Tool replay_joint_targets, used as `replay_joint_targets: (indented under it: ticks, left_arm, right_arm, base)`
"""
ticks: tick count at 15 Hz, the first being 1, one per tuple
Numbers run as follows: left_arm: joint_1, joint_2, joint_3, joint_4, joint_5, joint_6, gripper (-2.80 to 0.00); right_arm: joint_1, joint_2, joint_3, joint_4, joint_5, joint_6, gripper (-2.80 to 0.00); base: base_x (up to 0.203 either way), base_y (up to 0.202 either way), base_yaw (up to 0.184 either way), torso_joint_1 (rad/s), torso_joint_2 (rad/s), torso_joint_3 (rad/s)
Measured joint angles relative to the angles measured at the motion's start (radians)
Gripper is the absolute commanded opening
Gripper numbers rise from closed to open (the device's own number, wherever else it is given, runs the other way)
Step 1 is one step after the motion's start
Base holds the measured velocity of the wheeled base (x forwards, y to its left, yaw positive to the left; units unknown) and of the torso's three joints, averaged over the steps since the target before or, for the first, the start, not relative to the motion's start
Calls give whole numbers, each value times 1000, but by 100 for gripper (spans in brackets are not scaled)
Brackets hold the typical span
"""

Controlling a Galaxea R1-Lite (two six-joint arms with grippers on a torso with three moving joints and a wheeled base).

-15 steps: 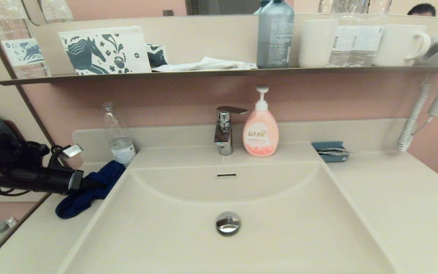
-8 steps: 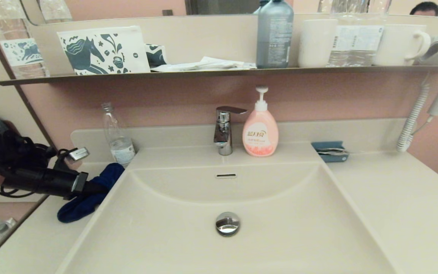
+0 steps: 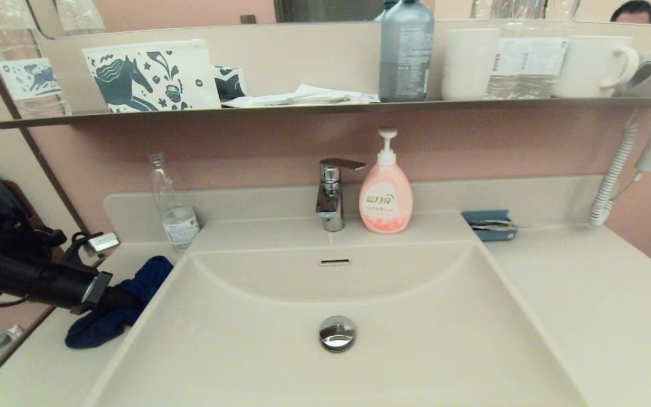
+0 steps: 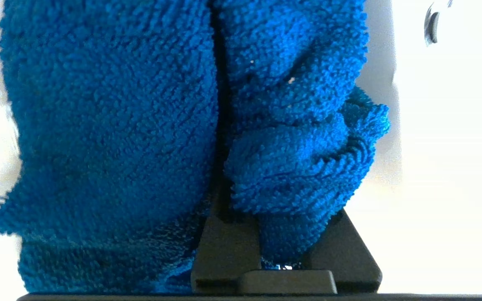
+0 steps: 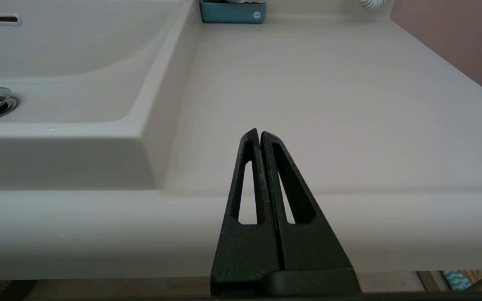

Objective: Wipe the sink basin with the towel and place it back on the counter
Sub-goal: Wipe the sink

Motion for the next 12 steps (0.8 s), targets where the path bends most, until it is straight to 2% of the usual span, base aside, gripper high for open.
replay_joint_targets:
  ticks: [3,6,12]
  left_arm:
    - [22,-40,62,0,37,6,-280]
    - [64,-78,124,1,73,60,-280]
    - [156,-153,243,2,97,113,-280]
  right_arm:
    - [0,0,0,0,0,0,-280]
    - [0,0,0,0,0,0,-280]
    - [0,0,0,0,0,0,-280]
  base:
    - [0,0,0,0,0,0]
    - [0,0,0,0,0,0]
    - [0,0,0,0,0,0]
